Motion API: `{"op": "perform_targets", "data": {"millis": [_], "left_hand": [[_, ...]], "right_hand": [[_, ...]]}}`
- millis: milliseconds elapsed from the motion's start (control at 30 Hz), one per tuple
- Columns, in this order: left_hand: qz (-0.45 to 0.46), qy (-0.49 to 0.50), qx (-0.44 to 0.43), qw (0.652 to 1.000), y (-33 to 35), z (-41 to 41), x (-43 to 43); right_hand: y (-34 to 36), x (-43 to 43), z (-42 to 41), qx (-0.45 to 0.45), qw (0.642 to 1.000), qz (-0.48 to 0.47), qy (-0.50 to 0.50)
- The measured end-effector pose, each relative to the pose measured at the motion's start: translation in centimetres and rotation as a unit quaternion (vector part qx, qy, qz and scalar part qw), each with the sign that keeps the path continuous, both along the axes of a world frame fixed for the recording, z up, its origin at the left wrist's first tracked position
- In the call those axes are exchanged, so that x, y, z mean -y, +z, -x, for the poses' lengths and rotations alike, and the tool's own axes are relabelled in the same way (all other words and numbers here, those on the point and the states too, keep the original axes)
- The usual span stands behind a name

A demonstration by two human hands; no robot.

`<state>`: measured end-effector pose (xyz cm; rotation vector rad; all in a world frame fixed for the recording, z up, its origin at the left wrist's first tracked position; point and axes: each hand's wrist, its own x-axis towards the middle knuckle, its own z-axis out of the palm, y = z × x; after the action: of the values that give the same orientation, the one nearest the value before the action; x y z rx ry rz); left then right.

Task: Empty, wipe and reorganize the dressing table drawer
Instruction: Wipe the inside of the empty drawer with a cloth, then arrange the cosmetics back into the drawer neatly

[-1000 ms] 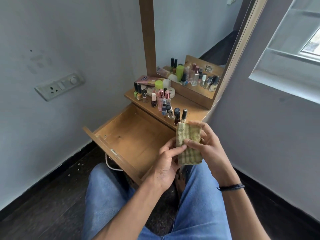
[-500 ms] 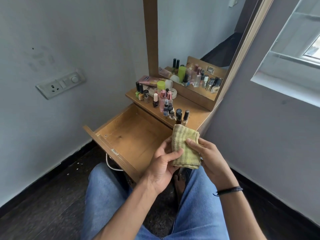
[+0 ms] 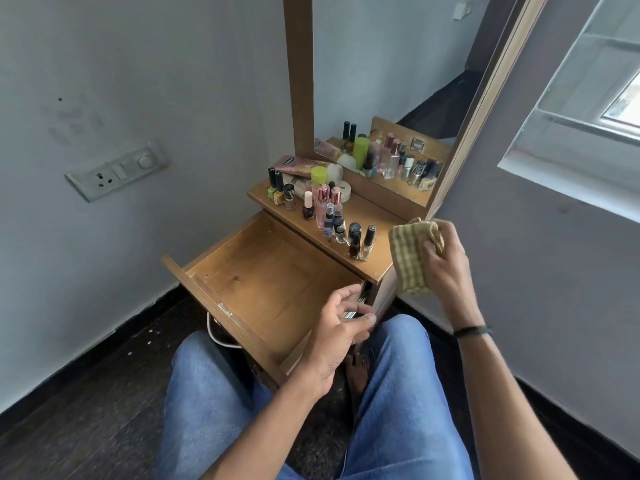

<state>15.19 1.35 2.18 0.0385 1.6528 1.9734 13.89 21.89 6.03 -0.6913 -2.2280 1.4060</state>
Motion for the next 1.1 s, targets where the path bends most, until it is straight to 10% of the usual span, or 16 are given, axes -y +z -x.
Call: {"op": "perform_targets", "data": {"millis": [133, 367, 633, 1100], "left_hand": [[0.138, 0.014, -0.101, 0.985, -1.7, 0.8, 1.6], [0.424, -0.010, -0.334, 0.842, -4.8, 2.7, 5.4], [0.448, 0.000, -0.357, 0.820, -5.3, 2.4, 5.4], [0.453, 0.005, -0.359, 0.816, -5.6, 2.3, 5.6]], "right_hand": [[0.3, -2.7, 5.1, 0.071, 0.986, -0.130, 0.076], [-0.2, -3.7, 12.3, 0.116, 0.937, -0.221, 0.243], [-2.2, -3.2, 11.8, 0.025, 0.884, -0.452, 0.116], [-5.6, -5.7, 8.4, 0.149, 0.878, -0.364, 0.272]]}}
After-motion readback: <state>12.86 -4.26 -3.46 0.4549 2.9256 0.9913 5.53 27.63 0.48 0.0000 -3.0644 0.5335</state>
